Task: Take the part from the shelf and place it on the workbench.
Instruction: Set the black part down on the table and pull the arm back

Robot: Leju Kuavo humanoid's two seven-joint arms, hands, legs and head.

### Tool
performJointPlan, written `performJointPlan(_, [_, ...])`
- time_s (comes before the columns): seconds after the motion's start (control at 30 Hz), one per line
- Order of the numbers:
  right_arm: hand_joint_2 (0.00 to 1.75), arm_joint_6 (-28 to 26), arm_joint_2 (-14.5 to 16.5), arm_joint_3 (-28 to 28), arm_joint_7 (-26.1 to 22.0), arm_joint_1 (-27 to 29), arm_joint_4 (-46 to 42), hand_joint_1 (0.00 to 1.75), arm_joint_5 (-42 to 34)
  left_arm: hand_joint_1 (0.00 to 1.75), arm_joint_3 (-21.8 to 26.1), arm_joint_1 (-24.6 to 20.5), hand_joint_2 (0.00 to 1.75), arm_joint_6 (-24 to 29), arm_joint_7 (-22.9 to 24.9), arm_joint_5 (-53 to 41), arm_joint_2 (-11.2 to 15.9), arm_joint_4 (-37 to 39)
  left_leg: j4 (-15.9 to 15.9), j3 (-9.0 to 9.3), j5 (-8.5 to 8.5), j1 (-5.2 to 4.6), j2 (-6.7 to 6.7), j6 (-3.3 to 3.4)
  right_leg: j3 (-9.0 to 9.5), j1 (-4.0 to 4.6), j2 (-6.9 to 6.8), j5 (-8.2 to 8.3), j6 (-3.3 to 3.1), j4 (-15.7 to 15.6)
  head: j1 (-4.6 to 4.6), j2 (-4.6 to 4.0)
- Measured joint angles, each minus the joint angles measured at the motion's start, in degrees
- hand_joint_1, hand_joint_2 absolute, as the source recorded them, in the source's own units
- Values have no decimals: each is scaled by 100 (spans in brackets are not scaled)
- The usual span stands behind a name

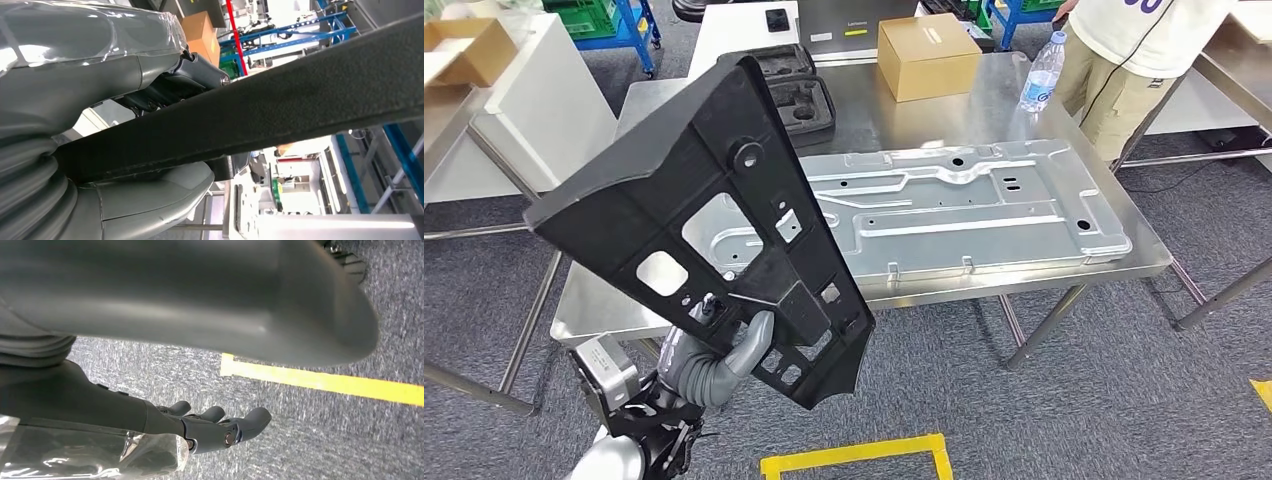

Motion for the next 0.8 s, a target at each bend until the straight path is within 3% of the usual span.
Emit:
performJointPlan(0.03, [0,-1,1,0,-1,1,0,0,3,175,-4,-2,175,-2,0,1,0,0,-202,66,146,0,0,4,8,2,5,-3,2,1,-1,0])
performJointPlan(0.1, [0,-1,3,0,-5,-3,0,0,10,175,-16,-16,175,-14,0,2,-1,-1,-1033,405,579,-6,1,46,27,4,16,-13,17,3,-1,0])
performJointPlan(0.17, [0,-1,4,0,-11,-8,0,0,16,175,-29,-47,175,-35,2,6,-14,-1,-1618,633,790,-37,2,106,14,13,21,-20,54,7,0,0])
performJointPlan(0.27, [0,-2,0,0,-26,-2,0,0,26,175,-39,-92,175,-48,5,13,-37,-1,-1718,674,877,-52,0,188,-13,16,20,-29,135,8,1,1])
performJointPlan(0.33, [0,0,-4,0,-38,-3,0,0,31,175,-43,-138,175,-74,13,29,-58,-1,-1743,695,909,-17,9,236,-80,7,16,-166,203,200,9,1])
performJointPlan(0.43, [0,8,0,0,-60,-2,0,0,46,175,-60,-204,175,-160,42,122,-89,3,-1752,708,910,8,24,262,-578,-37,8,-704,301,1286,22,0])
performJointPlan(0.47, [0,9,1,0,-64,0,0,0,49,175,-67,-211,175,-183,49,151,-91,5,-1751,708,908,10,26,262,-745,-52,7,-811,322,1617,23,0])
performJointPlan(0.5, [0,9,2,1,-66,2,0,0,49,175,-74,-213,175,-201,54,172,-92,9,-1750,711,905,14,26,261,-819,-65,6,-805,338,1749,23,0])
performJointPlan(0.53, [0,9,1,1,-66,4,0,0,49,175,-79,-218,175,-215,57,187,-92,12,-1750,719,899,22,23,254,-766,-77,5,-682,348,1621,23,0])
performJointPlan(0.6, [0,9,-4,1,-69,2,0,0,48,175,-84,-245,175,-236,58,200,-95,15,-1748,747,879,42,16,222,-365,-102,-3,-270,362,784,24,0])
performJointPlan(0.67, [0,10,-4,0,-78,-8,0,0,48,175,-88,-293,175,-252,58,210,-100,16,-1747,761,858,34,9,163,-35,-84,3,-37,336,108,25,0])
performJointPlan(0.8, [0,11,2,0,-89,-9,0,0,48,175,-114,-346,175,-288,59,221,-113,25,-1742,749,820,36,9,28,7,-45,18,-25,178,-13,20,0])
